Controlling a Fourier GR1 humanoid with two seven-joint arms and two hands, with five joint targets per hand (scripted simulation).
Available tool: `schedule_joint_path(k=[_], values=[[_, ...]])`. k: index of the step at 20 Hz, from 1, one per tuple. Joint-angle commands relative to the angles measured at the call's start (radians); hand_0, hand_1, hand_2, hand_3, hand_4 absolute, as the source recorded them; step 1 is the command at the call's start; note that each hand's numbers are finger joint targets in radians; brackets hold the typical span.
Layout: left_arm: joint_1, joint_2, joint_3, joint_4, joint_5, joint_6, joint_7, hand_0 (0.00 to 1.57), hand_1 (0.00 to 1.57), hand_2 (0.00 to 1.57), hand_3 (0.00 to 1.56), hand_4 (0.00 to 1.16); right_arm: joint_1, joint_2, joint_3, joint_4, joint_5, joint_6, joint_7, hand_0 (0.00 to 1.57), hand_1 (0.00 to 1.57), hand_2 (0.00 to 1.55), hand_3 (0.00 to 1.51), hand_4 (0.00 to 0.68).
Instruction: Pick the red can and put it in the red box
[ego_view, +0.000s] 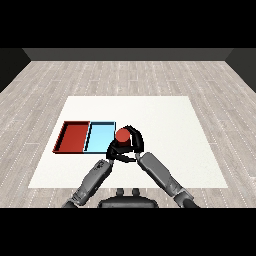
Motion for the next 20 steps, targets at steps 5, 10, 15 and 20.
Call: schedule_joint_path(k=[5,10,15,20], values=[[-0.004,-0.002,0.015,-0.017,-0.023,0.005,-0.005,0.0,0.0,0.0,0.0,0.06,-0.019,0.001,0.109,0.043,-0.065,-0.07,-0.071,1.48,1.48,1.46,1.37,0.636],[-0.011,-0.002,-0.048,-0.021,-0.015,0.22,0.05,0.0,0.0,0.0,0.0,0.6,-0.094,0.001,0.122,0.04,-0.083,-0.095,0.001,1.46,1.46,1.45,1.37,0.626],[-0.049,-0.001,-0.07,0.024,0.063,0.326,0.079,1.57,1.57,1.53,1.43,0.92,-0.06,-0.028,0.078,-0.027,-0.055,-0.062,0.06,1.47,1.47,1.45,1.37,0.628],[-0.113,-0.002,0.004,0.087,0.006,0.328,0.064,1.55,1.55,1.51,1.41,0.91,-0.004,0.001,0.117,-0.02,-0.04,-0.065,-0.032,1.54,1.54,1.46,1.38,0.606]])
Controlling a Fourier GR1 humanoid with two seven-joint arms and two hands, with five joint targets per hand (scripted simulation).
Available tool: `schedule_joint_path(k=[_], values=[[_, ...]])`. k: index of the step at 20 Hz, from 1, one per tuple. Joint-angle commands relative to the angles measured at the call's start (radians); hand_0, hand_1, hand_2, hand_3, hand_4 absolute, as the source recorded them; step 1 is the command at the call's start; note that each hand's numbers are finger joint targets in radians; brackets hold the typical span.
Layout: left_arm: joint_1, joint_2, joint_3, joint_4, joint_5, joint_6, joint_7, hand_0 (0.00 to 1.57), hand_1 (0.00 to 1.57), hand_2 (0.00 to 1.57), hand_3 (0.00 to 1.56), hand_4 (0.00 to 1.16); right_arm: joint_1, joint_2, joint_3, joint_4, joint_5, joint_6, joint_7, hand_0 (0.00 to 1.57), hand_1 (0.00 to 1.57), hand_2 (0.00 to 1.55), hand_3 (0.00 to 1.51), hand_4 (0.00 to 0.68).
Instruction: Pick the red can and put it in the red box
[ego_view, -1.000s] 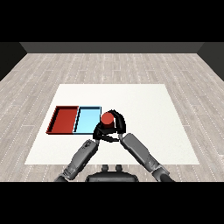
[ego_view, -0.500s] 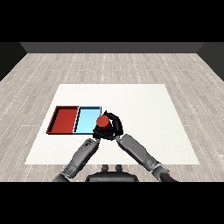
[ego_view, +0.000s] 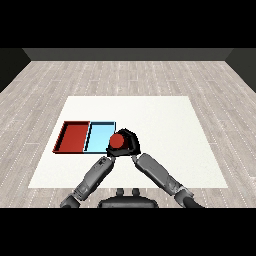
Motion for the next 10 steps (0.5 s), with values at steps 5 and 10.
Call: schedule_joint_path(k=[5,10], values=[[0.057,-0.007,-0.009,-0.095,-0.026,0.111,-0.01,1.57,1.57,1.52,1.41,0.96,-0.021,0.011,-0.033,0.012,0.003,0.031,0.008,1.43,1.43,1.44,1.38,0.618],[-0.015,-0.007,0.014,-0.063,-0.045,0.141,0.014,1.57,1.57,1.53,1.44,1.08,0.023,0.011,0.033,-0.078,-0.087,-0.043,-0.025,1.32,1.32,1.32,1.25,0.123]])
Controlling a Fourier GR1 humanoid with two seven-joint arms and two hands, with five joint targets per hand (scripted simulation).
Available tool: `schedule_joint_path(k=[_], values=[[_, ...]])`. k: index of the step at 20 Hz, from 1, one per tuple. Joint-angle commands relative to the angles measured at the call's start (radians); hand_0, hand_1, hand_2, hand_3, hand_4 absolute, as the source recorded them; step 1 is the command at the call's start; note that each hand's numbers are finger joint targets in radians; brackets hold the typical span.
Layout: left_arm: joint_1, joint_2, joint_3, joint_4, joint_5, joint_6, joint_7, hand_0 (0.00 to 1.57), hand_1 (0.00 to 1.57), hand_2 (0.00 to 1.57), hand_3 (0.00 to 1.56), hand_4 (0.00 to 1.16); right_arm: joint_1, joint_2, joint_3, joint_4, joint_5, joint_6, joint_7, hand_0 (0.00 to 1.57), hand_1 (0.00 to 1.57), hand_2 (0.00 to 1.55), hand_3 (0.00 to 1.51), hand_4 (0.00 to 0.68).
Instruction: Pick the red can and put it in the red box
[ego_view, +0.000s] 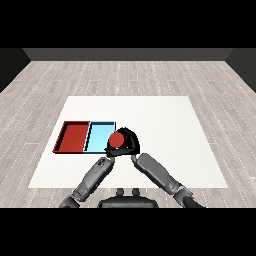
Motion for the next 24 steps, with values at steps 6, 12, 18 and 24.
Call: schedule_joint_path(k=[6,12,18,24], values=[[-0.019,-0.012,0.024,-0.006,-0.024,0.025,-0.002,1.57,1.57,1.53,1.45,1.12,0.029,0.006,-0.022,0.002,0.129,0.045,0.076,0.0,0.0,0.0,0.0,0.0],[-0.093,-0.012,0.038,0.086,-0.003,0.014,-0.012,1.57,1.57,1.57,1.5,1.14,0.049,0.006,-0.018,-0.046,0.164,0.02,0.095,0.0,0.0,0.0,0.0,0.0],[-0.008,-0.012,0.044,0.053,0.01,0.007,-0.038,1.57,1.57,1.57,1.51,1.14,0.105,-0.042,-0.157,-0.109,0.17,0.083,0.074,0.0,0.0,0.0,0.0,0.0],[0.031,0.039,0.073,-0.008,-0.058,0.006,-0.009,1.57,1.57,1.57,1.48,1.13,0.192,-0.111,-0.241,-0.303,0.157,0.129,0.1,0.0,0.0,0.0,0.0,0.0]])
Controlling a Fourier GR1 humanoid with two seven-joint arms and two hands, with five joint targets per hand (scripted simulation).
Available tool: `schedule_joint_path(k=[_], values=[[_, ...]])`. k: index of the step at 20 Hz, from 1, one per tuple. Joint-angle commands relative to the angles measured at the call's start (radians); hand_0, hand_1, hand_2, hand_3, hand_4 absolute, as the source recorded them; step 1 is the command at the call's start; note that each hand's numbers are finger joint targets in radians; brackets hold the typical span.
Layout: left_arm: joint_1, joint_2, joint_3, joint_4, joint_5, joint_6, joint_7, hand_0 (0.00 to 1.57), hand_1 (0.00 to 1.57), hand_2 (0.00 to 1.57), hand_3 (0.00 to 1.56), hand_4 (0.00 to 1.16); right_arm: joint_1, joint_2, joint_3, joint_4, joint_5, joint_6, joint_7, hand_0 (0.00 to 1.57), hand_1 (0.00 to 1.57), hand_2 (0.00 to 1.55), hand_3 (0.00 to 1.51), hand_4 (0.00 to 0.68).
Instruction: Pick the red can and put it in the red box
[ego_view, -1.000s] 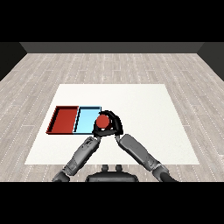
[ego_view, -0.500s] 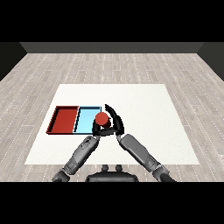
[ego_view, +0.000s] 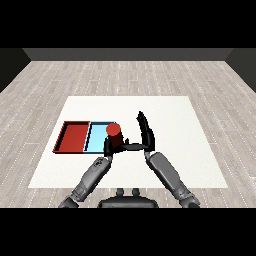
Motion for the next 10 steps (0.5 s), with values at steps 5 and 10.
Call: schedule_joint_path(k=[5,10], values=[[-0.033,0.129,0.065,-0.047,-0.084,0.024,0.07,1.57,1.57,1.57,1.47,1.13,0.226,-0.155,-0.105,-0.227,-0.029,0.074,-0.017,0.0,0.0,0.0,0.0,0.0],[-0.025,0.266,0.16,-0.031,-0.075,-0.022,0.076,1.57,1.57,1.57,1.47,1.12,0.431,-0.209,-0.175,-0.219,-0.064,0.117,-0.122,0.0,0.0,0.0,0.0,0.0]])
